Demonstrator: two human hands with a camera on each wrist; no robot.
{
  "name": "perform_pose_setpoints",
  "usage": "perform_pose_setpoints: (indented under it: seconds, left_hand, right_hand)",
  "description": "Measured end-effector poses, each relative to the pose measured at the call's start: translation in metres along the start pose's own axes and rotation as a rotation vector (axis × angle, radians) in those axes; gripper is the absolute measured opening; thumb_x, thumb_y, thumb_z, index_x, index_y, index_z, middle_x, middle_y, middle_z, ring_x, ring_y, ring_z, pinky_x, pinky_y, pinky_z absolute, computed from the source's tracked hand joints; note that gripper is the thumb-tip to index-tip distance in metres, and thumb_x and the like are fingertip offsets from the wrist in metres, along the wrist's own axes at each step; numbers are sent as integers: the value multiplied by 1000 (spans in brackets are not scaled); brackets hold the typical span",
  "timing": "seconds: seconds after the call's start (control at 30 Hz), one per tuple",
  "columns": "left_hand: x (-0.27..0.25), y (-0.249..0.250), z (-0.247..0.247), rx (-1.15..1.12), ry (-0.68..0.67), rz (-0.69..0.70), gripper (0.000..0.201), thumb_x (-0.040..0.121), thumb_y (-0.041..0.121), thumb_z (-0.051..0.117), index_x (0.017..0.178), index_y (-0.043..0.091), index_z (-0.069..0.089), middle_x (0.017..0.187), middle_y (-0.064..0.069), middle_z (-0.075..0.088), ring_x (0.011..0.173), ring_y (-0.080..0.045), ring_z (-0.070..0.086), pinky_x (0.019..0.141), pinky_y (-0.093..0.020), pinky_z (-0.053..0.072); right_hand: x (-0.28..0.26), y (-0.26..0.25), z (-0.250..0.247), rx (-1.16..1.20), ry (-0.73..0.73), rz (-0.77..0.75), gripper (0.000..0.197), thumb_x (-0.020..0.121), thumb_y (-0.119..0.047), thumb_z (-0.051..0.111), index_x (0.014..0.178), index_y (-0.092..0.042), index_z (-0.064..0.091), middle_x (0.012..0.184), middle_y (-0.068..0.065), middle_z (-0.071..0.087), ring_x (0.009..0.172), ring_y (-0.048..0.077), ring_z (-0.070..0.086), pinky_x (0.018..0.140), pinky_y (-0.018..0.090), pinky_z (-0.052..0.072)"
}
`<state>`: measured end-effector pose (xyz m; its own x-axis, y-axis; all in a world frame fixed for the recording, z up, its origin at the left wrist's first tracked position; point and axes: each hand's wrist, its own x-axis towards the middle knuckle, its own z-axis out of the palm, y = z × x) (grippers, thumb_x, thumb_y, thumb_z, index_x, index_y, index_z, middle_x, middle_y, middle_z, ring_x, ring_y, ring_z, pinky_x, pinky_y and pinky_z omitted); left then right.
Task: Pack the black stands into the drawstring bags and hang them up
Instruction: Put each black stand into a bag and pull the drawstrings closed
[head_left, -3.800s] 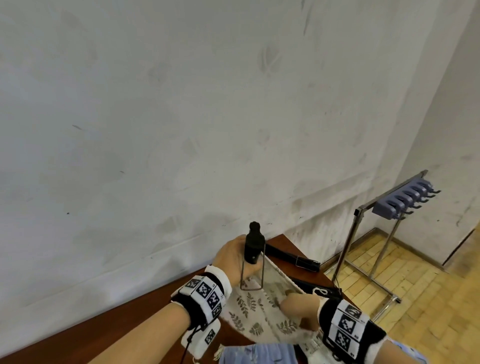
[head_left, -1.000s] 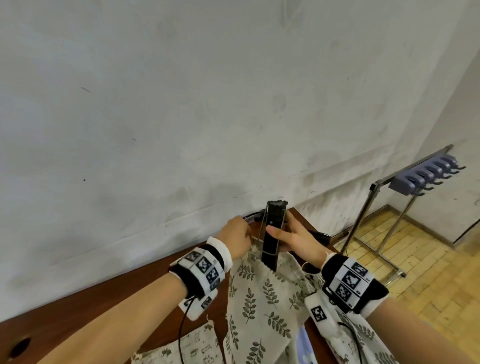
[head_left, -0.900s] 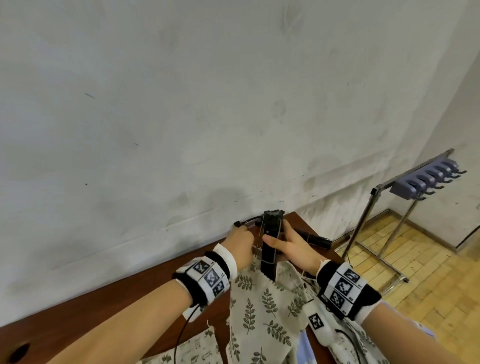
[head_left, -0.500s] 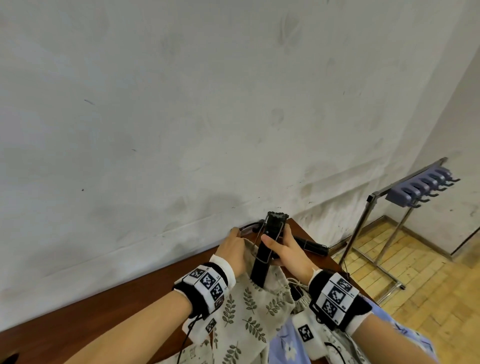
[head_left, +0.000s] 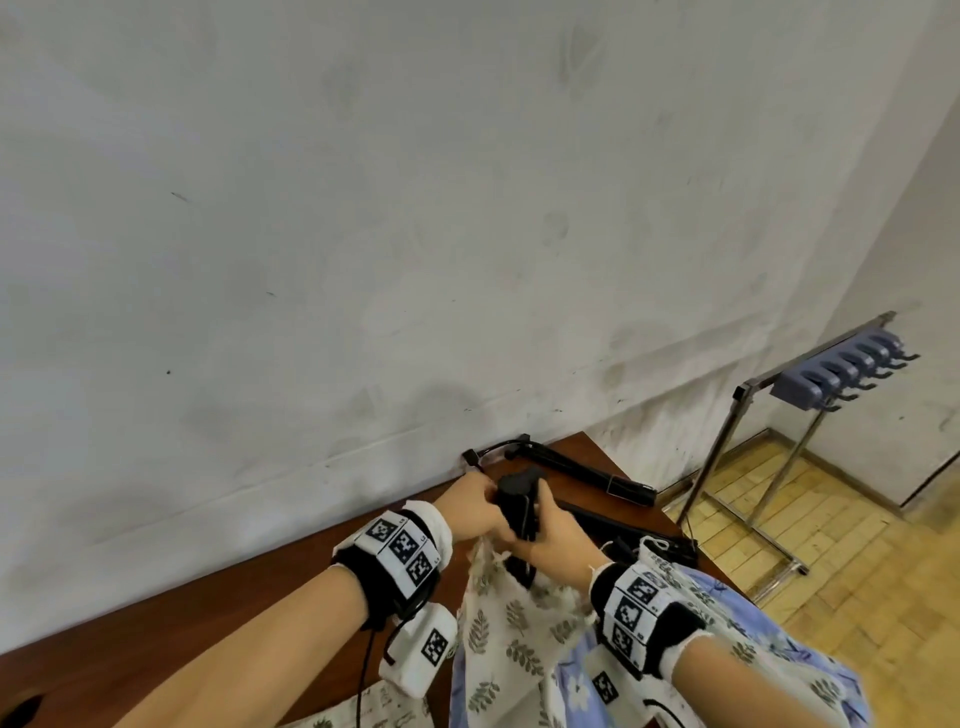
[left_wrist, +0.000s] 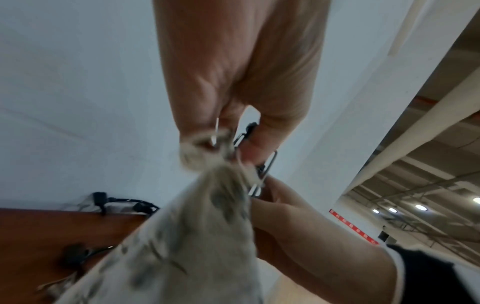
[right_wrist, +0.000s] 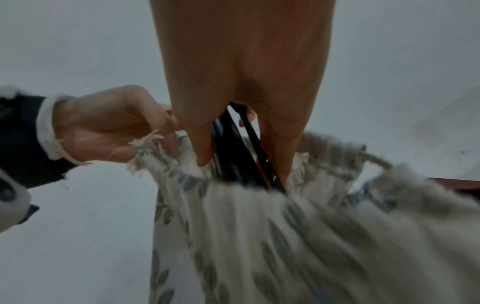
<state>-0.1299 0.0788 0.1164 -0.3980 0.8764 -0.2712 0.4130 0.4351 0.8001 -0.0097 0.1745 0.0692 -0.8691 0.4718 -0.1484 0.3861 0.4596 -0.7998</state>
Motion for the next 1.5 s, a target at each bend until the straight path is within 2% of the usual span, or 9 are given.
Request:
perform_pose_setpoints:
  seconds: [0.17, 0.27, 0.37, 0.53, 0.8, 0.97, 1.2, 1.37, 1.5]
  left_hand:
    - [-2, -18, 27, -9, 176, -135, 53, 54, 62, 77, 61, 17, 50, 60, 3, 51, 55, -14, 47, 51, -25, 34]
    - [-4, -21, 33, 86, 354, -177, 53, 61, 53, 77, 89, 12, 58, 86, 2, 63, 74, -10, 58, 55, -21, 45]
    - [-2, -18, 36, 125, 301, -126, 46, 65, 41, 74, 92, 11, 53, 90, -2, 62, 74, -14, 58, 61, -27, 48]
    - [5, -14, 33, 188, 164, -99, 50, 57, 46, 73, 85, 14, 47, 90, -4, 59, 76, -20, 55, 63, -33, 46]
    - [16, -17, 26, 269, 88, -132, 47, 66, 37, 77, 98, 11, 53, 94, -3, 56, 78, -19, 54, 68, -31, 46]
    - [20, -18, 15, 287, 39, -173, 42, 66, 41, 79, 76, 17, 46, 76, -1, 47, 66, -18, 50, 57, -30, 39]
    - [18, -18, 17, 300, 26, -143, 44, 60, 40, 80, 81, 14, 52, 84, -5, 58, 78, -23, 60, 66, -35, 51]
    - [18, -22, 8, 308, 23, -160, 35, 65, 34, 78, 71, 14, 49, 70, -2, 53, 65, -20, 54, 55, -29, 42]
    - [15, -24, 8, 325, 33, -131, 37, 68, 34, 78, 76, 13, 49, 70, 0, 49, 63, -17, 47, 54, -27, 36]
  right_hand:
    - [-1, 13, 15, -68, -199, 2, 92, 84, -1, 58, 149, -6, -7, 132, 12, 54, 103, 8, 54, 77, 10, 45]
    - [5, 23, 3, 132, -282, 1, 76, 70, -1, 57, 140, -19, 35, 117, 6, 62, 99, 12, 61, 85, 30, 54]
    - [10, 30, -16, 50, -87, 43, 40, 76, -3, 54, 103, -29, 67, 96, 2, 68, 88, 14, 63, 82, 33, 56]
    - [1, 44, -17, -520, -227, 163, 15, 83, -29, 61, 96, -23, 56, 94, 0, 56, 95, 20, 58, 79, 29, 47]
    - [-2, 59, -29, -304, -94, 348, 23, 92, -18, 59, 70, -11, 60, 70, 5, 63, 60, 18, 69, 57, 26, 58]
    - [-6, 39, -71, -291, -179, 256, 38, 87, -28, 69, 54, -16, 56, 47, -5, 56, 39, 7, 56, 51, 23, 51]
    - [-21, 46, -58, 69, -347, 543, 16, 91, -22, 64, 91, -10, 54, 85, 15, 58, 48, 13, 46, 45, 23, 41]
    - [-31, 30, -80, 209, -416, 573, 57, 85, -10, 71, 132, 8, 43, 62, 6, 55, 45, 12, 42, 45, 22, 38]
    - [-29, 15, -95, 471, -207, 529, 43, 89, -7, 64, 128, -4, 46, 70, 6, 56, 51, 12, 48, 45, 22, 39]
